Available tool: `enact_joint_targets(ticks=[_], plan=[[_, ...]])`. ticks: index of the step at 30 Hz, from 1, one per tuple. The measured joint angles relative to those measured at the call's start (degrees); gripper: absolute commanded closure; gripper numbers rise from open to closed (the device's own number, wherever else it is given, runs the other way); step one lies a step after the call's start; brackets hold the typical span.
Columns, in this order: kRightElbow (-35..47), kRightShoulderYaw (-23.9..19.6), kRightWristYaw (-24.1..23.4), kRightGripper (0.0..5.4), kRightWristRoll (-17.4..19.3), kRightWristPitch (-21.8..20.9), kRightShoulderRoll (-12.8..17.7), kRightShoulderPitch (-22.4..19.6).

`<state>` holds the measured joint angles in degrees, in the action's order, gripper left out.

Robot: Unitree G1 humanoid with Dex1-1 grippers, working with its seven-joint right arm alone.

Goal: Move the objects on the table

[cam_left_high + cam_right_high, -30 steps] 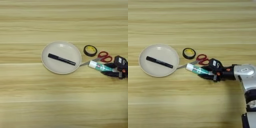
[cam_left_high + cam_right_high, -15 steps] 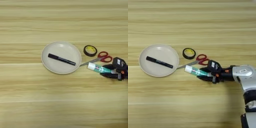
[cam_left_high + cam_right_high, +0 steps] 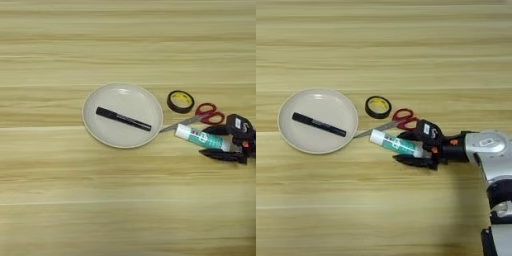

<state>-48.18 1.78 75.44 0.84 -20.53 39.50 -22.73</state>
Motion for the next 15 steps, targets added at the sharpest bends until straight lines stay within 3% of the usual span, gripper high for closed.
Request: enact_joint_targets(ticks=[7, 15], plan=[[0.96, -1.93, 1.22, 0.76, 3.00, 0.06, -0.75, -1.09], [2.41, -3.01, 2.49, 0.02, 5.30, 0.60, -1.36, -1.28]])
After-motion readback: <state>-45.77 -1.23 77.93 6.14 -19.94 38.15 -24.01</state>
